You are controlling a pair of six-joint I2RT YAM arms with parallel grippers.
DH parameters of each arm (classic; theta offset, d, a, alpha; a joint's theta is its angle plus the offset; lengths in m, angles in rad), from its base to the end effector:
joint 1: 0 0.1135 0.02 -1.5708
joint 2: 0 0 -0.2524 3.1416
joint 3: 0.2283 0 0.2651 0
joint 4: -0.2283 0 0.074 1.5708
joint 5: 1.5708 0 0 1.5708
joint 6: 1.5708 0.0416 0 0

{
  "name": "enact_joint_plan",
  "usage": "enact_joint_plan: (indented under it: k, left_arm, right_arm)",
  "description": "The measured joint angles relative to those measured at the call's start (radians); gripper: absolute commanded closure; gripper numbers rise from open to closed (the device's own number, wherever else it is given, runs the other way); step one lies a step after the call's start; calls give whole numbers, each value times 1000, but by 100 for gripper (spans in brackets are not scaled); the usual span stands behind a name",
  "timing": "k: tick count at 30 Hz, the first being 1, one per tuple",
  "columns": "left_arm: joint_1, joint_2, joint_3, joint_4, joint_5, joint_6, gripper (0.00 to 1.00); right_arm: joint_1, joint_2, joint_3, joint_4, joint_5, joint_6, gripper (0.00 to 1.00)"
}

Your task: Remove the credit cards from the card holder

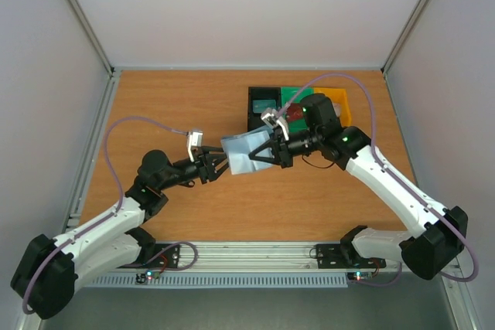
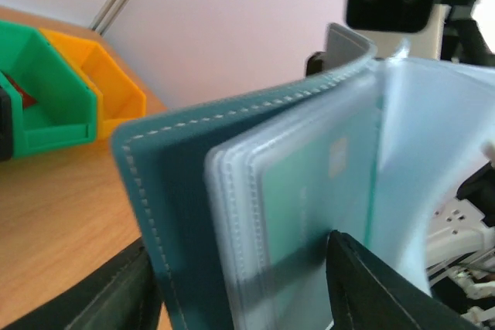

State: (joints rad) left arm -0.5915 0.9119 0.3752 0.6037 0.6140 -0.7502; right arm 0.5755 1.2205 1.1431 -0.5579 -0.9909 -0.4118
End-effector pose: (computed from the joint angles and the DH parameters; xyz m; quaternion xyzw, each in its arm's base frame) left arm 0.1741 -0.1458 0.2398 0.1684 0.6665 -0.5945 0.4170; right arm 0.2104 0.1780 0.3330 -0.5609 0.5899 0.4554 0.3606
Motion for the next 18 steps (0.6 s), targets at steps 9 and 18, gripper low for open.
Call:
enact_joint_plan:
  k: [9,18]
  left_arm:
    - [21,-31,9,2,38,11,39]
    - [23,-43,89,28,84,32,100]
  right_arm:
    - [-72,68,2,53,-60,-19,99]
    - [-78,91,28,114,-140,0,99]
